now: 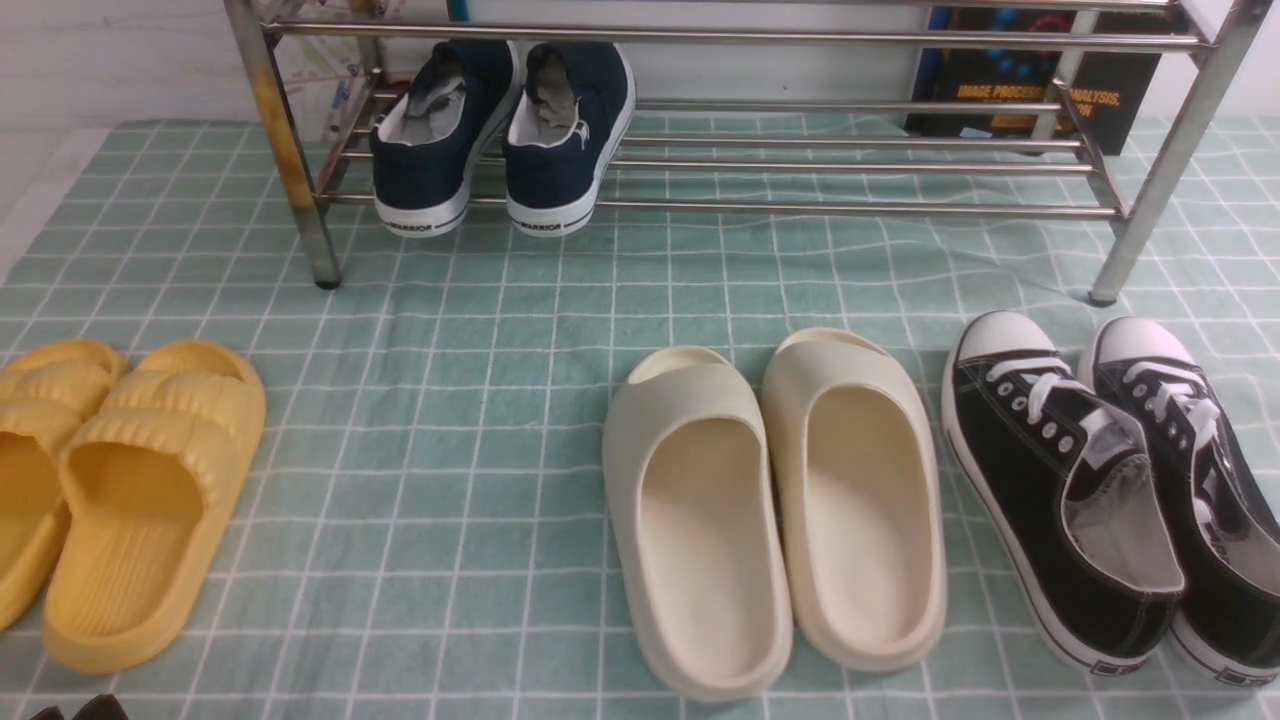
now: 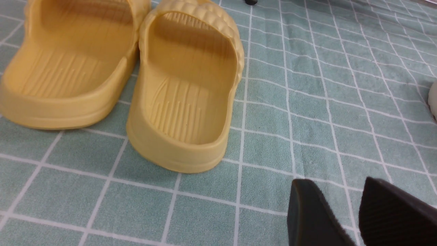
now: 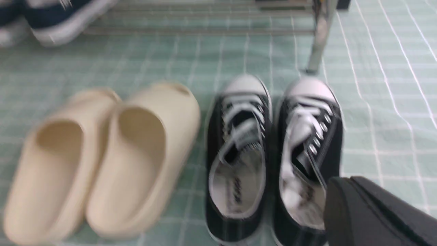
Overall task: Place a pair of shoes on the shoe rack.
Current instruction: Use the right arm to grab the shoe closest to it
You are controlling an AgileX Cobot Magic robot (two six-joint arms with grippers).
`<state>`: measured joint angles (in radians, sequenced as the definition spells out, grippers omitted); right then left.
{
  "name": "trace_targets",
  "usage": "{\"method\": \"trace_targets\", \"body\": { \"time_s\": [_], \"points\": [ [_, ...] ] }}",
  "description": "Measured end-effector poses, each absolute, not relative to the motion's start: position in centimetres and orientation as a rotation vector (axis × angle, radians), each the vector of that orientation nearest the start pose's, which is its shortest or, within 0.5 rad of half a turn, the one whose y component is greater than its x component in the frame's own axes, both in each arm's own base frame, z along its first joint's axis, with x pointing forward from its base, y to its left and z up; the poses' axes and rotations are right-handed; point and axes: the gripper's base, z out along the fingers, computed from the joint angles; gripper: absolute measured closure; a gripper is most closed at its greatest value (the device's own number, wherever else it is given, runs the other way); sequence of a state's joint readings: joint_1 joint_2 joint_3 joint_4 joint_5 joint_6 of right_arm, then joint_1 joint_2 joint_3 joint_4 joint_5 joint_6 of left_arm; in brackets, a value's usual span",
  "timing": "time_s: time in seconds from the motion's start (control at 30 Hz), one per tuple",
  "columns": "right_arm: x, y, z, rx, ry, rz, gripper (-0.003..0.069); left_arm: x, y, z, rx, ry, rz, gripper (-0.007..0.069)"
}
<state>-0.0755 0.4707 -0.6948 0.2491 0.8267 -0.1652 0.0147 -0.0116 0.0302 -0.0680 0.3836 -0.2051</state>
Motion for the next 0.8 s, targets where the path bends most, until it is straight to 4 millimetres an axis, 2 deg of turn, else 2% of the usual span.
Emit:
{"method": "trace_targets", "body": {
  "time_s": [0.1,0.2,0.3,0.37,0.43,0.47,0.53,0.6,0.77,0.8],
  "points": [
    [10.1,0.8,35.2,-0.132,2.271,0.078,0.0663,5.2,-0.2,16.9,-0.249,1.873,-0.197,0.0387],
    [12.3,1.7,35.8,-0.261,2.387,0.086,0.0663,5.2,-0.2,16.9,-0.249,1.873,-0.197,0.0387],
    [13.9,2.7,35.5,-0.356,2.463,0.108,0.0662,5.2,-0.2,16.9,-0.249,1.873,-0.197,0.0387],
    [16.0,4.2,34.4,-0.435,2.566,0.148,0.0649,5.2,-0.2,16.9,-0.249,1.873,-0.197,0.0387],
    [17.0,5.0,33.8,-0.460,2.608,0.170,0.0635,5.2,-0.2,16.9,-0.249,1.873,-0.197,0.0387],
    [18.6,5.9,32.8,-0.477,2.673,0.200,0.0596,5.2,-0.2,16.9,-0.249,1.873,-0.197,0.0387],
    [19.5,6.4,32.1,-0.479,2.714,0.222,0.0557,5.2,-0.2,16.9,-0.249,1.873,-0.197,0.0387],
    [21.6,7.4,30.5,-0.468,2.778,0.265,0.0442,5.2,-0.2,16.9,-0.249,1.873,-0.197,0.0387],
    [24.4,8.7,27.5,-0.485,2.876,0.268,0.0216,5.2,-0.2,16.9,-0.249,1.873,-0.197,0.0387],
    [24.4,8.8,27.4,-0.491,2.877,0.266,0.0209,5.2,-0.2,16.9,-0.249,1.873,-0.197,0.0387]
  ]
}}
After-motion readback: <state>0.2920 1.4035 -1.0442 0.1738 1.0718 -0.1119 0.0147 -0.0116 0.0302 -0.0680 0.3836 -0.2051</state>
